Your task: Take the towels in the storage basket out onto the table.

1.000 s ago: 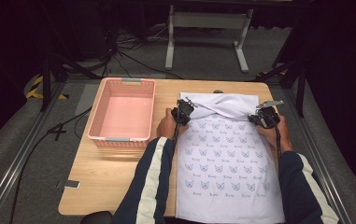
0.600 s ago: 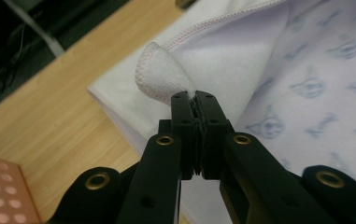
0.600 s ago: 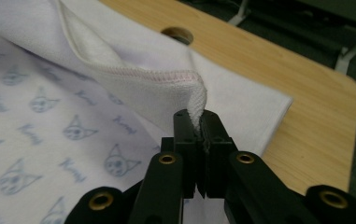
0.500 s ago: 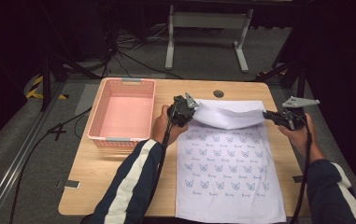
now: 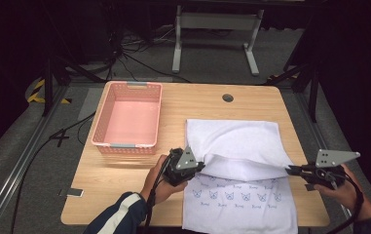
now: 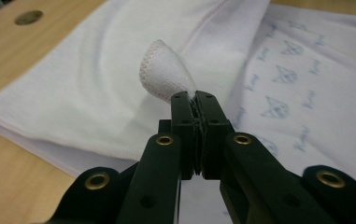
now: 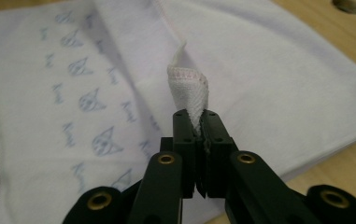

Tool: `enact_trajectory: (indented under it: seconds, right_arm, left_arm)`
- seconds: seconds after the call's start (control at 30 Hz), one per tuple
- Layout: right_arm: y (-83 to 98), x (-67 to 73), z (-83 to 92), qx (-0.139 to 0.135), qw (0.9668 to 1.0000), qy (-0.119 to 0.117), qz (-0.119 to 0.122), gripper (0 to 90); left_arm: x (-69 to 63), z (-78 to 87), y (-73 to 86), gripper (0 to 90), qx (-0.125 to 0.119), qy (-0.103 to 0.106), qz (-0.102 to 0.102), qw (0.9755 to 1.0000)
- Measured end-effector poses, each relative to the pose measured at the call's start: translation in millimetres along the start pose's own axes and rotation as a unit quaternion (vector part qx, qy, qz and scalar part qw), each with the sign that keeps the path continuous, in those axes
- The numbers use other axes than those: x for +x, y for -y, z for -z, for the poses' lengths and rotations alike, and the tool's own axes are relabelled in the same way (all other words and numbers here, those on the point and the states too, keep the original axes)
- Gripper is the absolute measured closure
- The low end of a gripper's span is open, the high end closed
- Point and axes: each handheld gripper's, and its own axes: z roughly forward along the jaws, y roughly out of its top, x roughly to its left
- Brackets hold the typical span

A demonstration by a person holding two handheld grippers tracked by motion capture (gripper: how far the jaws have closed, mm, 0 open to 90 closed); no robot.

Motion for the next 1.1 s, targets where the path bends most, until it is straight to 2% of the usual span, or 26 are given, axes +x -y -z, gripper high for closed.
enact_trajectory:
  seconds: [0.07,0.1,0.17,0.23,0.27,0.33,0.4,0.47,0.5,0.57,0.6,0.67,0.7,0.8,0.83,0.9,1.0,1.1]
  right_arm:
    - [4.8,8.1,1.5,0.014,0.9998,-0.011,0.008,86.0]
    - [9.5,13.5,0.2,0.019,0.9994,-0.029,0.007,86.0]
    - [17.7,21.0,-6.7,0.052,0.9979,-0.035,0.018,85.9]
    - [25.1,22.8,-14.1,0.066,0.9968,-0.043,0.010,85.8]
    - [28.3,23.3,-17.6,0.077,0.9962,-0.039,0.010,85.8]
    - [33.3,24.2,-22.7,0.090,0.9952,-0.039,0.005,85.8]
    - [37.8,26.0,-27.4,0.104,0.9941,-0.031,0.003,85.8]
    - [41.0,27.5,-31.6,0.113,0.9933,-0.025,0.004,85.8]
    - [42.1,27.4,-33.2,0.114,0.9933,-0.022,0.002,85.9]
    - [43.7,26.0,-34.6,0.107,0.9941,-0.021,-0.005,85.9]
    - [44.2,24.8,-34.9,0.104,0.9944,-0.015,-0.007,85.9]
    - [44.9,19.8,-37.0,0.097,0.9951,-0.010,-0.016,86.1]
    - [44.7,16.7,-38.4,0.093,0.9954,-0.007,-0.020,86.2]
    - [42.0,7.6,-44.0,0.087,0.9958,0.016,-0.026,86.3]
    - [40.8,4.8,-45.7,0.087,0.9956,0.021,-0.028,86.3]
    - [37.8,-3.2,-50.7,0.085,0.9951,0.039,-0.033,86.3]
    - [32.8,-16.9,-58.9,0.082,0.9940,0.064,-0.035,86.4]
    - [29.1,-31.4,-65.9,0.077,0.9932,0.075,-0.044,86.5]
  left_arm:
    - [-8.8,-0.7,8.9,87.1,0.013,0.014,-0.003,0.9998]
    - [-10.3,-1.8,14.4,87.1,0.033,0.019,-0.014,0.9992]
    - [-10.6,-6.7,24.3,87.1,0.049,0.023,-0.005,0.9985]
    - [-10.7,-12.8,32.8,87.1,0.070,0.025,-0.006,0.9972]
    - [-10.3,-14.2,35.3,87.1,0.081,0.025,-0.009,0.9964]
    - [-10.2,-19.3,40.8,87.1,0.085,0.027,-0.005,0.9960]
    - [-12.1,-24.5,42.9,87.1,0.107,0.027,-0.017,0.9938]
    - [-11.4,-27.0,44.2,87.1,0.114,0.027,-0.020,0.9930]
    - [-9.7,-27.7,44.3,87.1,0.111,0.028,-0.016,0.9933]
    - [-7.2,-28.0,43.9,87.1,0.114,0.018,-0.021,0.9931]
    - [-4.8,-29.7,44.7,87.1,0.108,0.016,-0.014,0.9940]
    - [-0.5,-31.3,43.4,87.2,0.109,0.004,-0.022,0.9937]
    - [1.5,-31.8,42.6,87.2,0.114,0.003,-0.022,0.9932]
    - [10.9,-37.0,40.9,87.2,0.110,-0.012,-0.015,0.9937]
    - [14.5,-38.9,39.5,87.2,0.113,-0.021,-0.017,0.9933]
    - [22.1,-45.1,37.3,87.2,0.104,-0.035,-0.012,0.9939]
    - [33.0,-52.5,32.8,87.2,0.106,-0.052,-0.008,0.9930]
    - [41.9,-58.9,29.5,87.2,0.101,-0.067,-0.007,0.9925]
